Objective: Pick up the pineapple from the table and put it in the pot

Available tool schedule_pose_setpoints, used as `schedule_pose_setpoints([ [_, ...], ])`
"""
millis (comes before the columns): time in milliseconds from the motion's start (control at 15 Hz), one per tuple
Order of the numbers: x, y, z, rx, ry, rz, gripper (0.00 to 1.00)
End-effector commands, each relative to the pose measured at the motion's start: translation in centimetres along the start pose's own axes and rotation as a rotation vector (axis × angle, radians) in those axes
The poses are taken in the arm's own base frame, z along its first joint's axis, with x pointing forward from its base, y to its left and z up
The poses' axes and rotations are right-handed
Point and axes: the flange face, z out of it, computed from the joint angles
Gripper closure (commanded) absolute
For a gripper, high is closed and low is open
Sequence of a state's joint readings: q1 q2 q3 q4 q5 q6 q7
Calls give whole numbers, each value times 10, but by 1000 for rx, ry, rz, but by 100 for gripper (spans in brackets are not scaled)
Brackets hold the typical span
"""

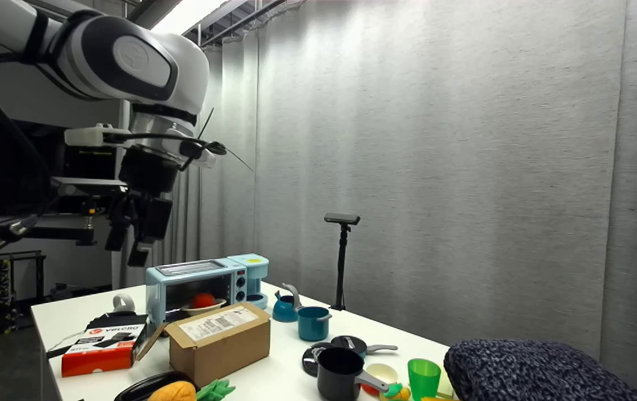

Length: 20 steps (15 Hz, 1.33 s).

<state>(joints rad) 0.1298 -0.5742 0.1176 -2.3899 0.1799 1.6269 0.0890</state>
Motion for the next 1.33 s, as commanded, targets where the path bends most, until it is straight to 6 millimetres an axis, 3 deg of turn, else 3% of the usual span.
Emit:
schedule_pose_setpoints([
  [0,19,-5,34,-15,41,13,0],
  [200,39,-6,71,-34,19,10,0],
  [333,46,-6,85,-34,-14,7,0],
  [933,37,0,75,-17,50,45,0],
  [1267,61,-5,74,-27,187,106,0],
])
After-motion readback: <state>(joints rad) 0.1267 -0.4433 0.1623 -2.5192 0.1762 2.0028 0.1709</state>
